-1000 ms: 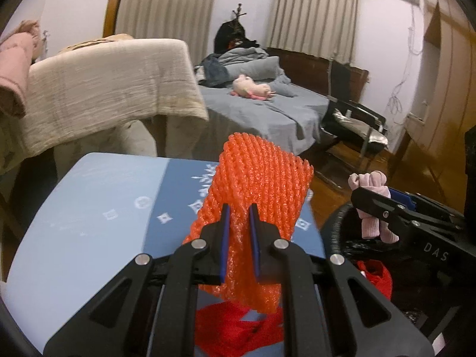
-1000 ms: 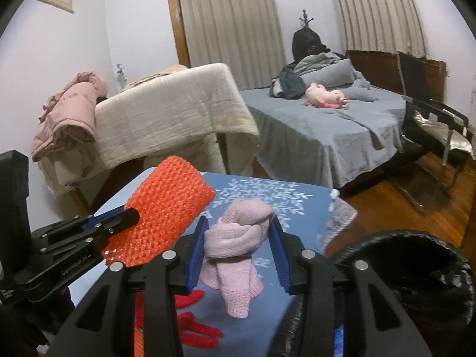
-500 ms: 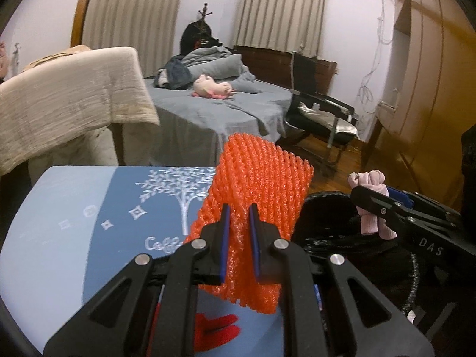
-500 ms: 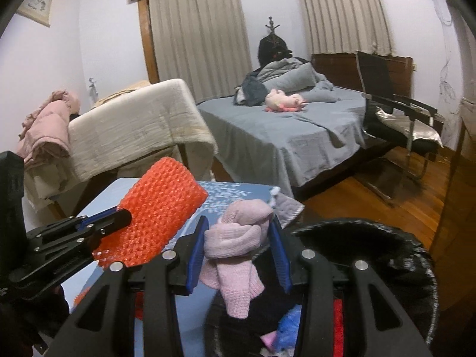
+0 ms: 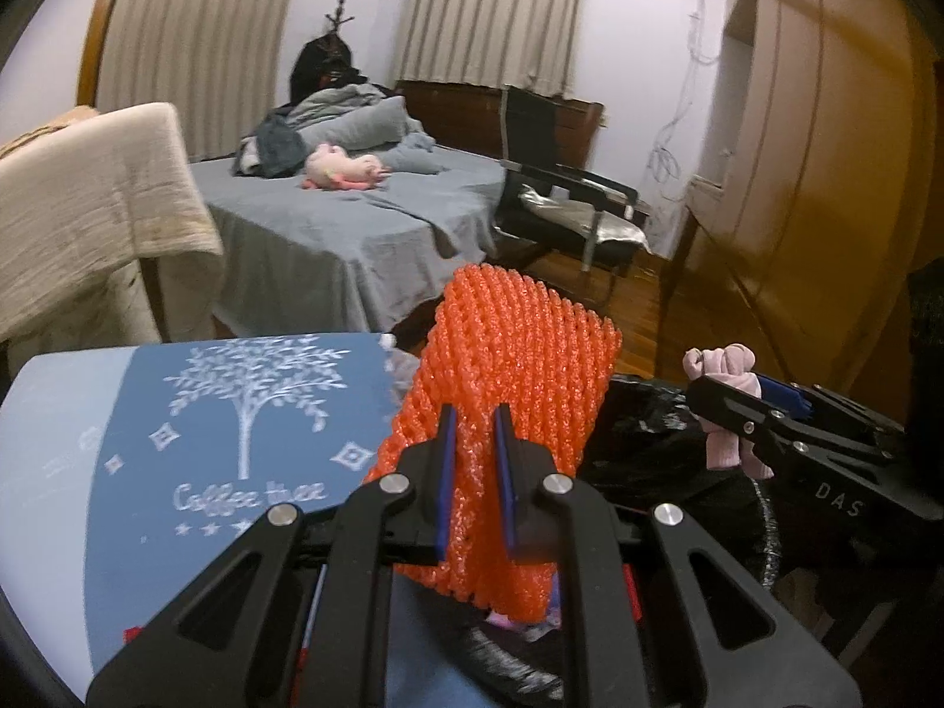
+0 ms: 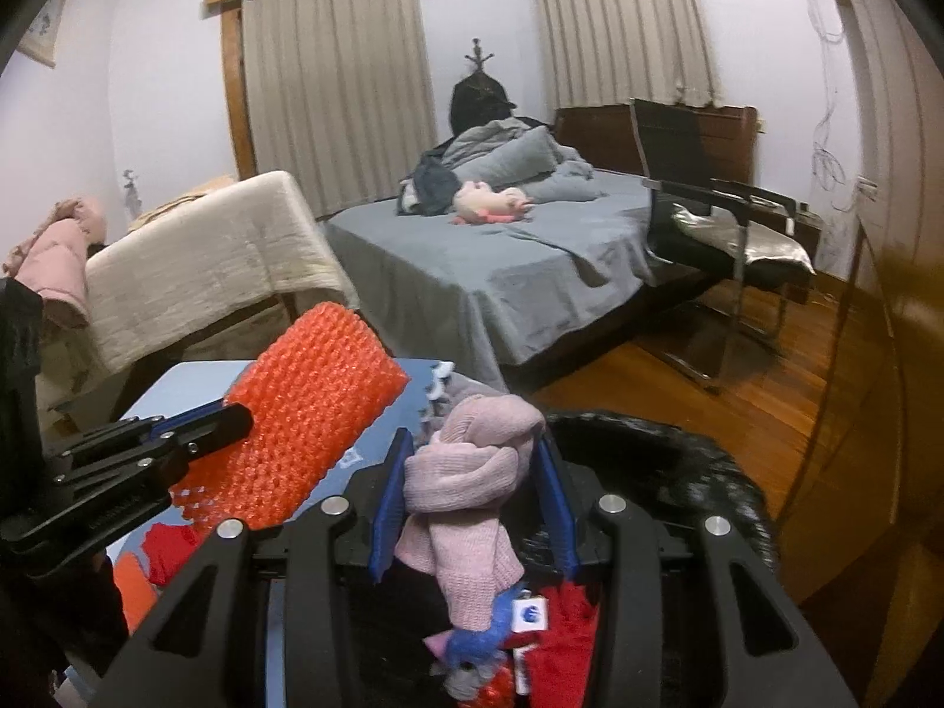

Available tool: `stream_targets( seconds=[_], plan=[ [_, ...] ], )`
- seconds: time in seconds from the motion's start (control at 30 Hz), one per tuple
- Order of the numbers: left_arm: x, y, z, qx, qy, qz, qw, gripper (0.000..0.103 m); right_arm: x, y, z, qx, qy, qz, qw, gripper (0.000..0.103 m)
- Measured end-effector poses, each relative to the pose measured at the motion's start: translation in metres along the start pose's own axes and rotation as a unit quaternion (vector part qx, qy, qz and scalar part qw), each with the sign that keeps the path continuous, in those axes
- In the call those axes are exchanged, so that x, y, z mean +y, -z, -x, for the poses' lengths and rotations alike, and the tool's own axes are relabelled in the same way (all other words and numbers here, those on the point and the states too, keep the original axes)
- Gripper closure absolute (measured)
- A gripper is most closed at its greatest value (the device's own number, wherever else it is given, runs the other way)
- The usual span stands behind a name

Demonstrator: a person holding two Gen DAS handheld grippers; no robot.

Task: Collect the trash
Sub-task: 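Carry the orange pad and pink cloth over the trash bin with both grippers, then open both grippers to drop the pad and cloth into the bin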

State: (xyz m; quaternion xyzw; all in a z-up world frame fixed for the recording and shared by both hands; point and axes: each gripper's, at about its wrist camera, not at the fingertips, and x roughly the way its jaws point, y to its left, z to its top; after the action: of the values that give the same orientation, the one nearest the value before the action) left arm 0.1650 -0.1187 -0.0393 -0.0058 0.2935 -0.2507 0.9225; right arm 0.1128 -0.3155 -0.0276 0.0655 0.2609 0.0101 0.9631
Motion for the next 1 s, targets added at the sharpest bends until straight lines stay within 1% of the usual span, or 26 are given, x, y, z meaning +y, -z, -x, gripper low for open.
stream_targets(
  seconds=[0.2, 0.3, 0.33, 0.37, 0.43, 0.47, 0.5, 0.53, 0.57, 0.6, 0.63, 0.67, 0.7, 0.73, 0.77, 0.8, 0.93, 1.0],
  plan=[
    [-0.029, 0.004, -0.019, 0.012, 0.028, -0.018, 0.9994, 0.091, -0.025, 0.006, 0.004, 0.002, 0.023, -0.016, 1.0, 0.062],
    [-0.04, 0.005, -0.03, 0.02, 0.04, -0.026, 0.9986, 0.091, -0.035, 0.011, 0.005, 0.004, 0.033, -0.022, 0.999, 0.059],
    [-0.042, 0.006, -0.034, 0.025, 0.049, -0.028, 0.9981, 0.089, -0.039, 0.013, 0.006, 0.005, 0.036, -0.025, 0.999, 0.059],
    [-0.044, 0.008, -0.038, 0.033, 0.059, -0.03, 0.9973, 0.084, -0.042, 0.014, 0.006, 0.006, 0.038, -0.027, 0.999, 0.058],
    [-0.045, 0.012, -0.044, 0.043, 0.07, -0.03, 0.9962, 0.079, -0.047, 0.016, 0.007, 0.005, 0.044, -0.031, 0.999, 0.052],
    [-0.044, 0.014, -0.047, 0.048, 0.074, -0.027, 0.9957, 0.077, -0.048, 0.016, 0.008, 0.003, 0.047, -0.032, 0.998, 0.047],
    [-0.044, 0.015, -0.049, 0.052, 0.074, -0.024, 0.9956, 0.074, -0.05, 0.017, 0.009, 0.001, 0.049, -0.032, 0.998, 0.044],
    [-0.041, 0.016, -0.049, 0.053, 0.073, -0.021, 0.9957, 0.069, -0.051, 0.017, 0.01, -0.001, 0.051, -0.032, 0.998, 0.043],
    [-0.039, 0.017, -0.049, 0.052, 0.07, -0.018, 0.996, 0.066, -0.051, 0.017, 0.01, -0.002, 0.052, -0.033, 0.998, 0.04],
    [-0.038, 0.018, -0.049, 0.051, 0.068, -0.017, 0.9962, 0.064, -0.052, 0.018, 0.01, -0.003, 0.052, -0.034, 0.998, 0.036],
    [-0.036, 0.019, -0.047, 0.05, 0.065, -0.017, 0.9965, 0.057, -0.052, 0.018, 0.01, -0.004, 0.053, -0.034, 0.998, 0.034],
    [-0.035, 0.019, -0.044, 0.045, 0.061, -0.018, 0.9969, 0.05, -0.051, 0.018, 0.011, -0.004, 0.053, -0.034, 0.998, 0.03],
    [-0.034, 0.02, -0.04, 0.04, 0.055, -0.02, 0.9974, 0.048, -0.051, 0.018, 0.01, -0.005, 0.054, -0.035, 0.998, 0.022],
    [-0.033, 0.02, -0.037, 0.037, 0.049, -0.023, 0.9978, 0.042, -0.05, 0.017, 0.011, -0.007, 0.054, -0.035, 0.998, 0.018],
    [-0.03, 0.02, -0.034, 0.034, 0.043, -0.025, 0.9982, 0.034, -0.049, 0.017, 0.012, -0.01, 0.054, -0.037, 0.998, 0.011],
    [-0.028, 0.021, -0.03, 0.031, 0.038, -0.025, 0.9985, 0.031, -0.048, 0.017, 0.013, -0.013, 0.052, -0.038, 0.998, 0.007],
    [-0.011, 0.019, -0.016, 0.018, 0.012, -0.02, 0.9996, 0.021, -0.039, 0.016, 0.011, -0.012, 0.042, -0.035, 0.998, 0.006],
    [-0.003, 0.019, -0.009, 0.012, 0.001, -0.015, 0.9998, 0.02, -0.032, 0.016, 0.01, -0.01, 0.034, -0.034, 0.999, 0.006]
  ],
)
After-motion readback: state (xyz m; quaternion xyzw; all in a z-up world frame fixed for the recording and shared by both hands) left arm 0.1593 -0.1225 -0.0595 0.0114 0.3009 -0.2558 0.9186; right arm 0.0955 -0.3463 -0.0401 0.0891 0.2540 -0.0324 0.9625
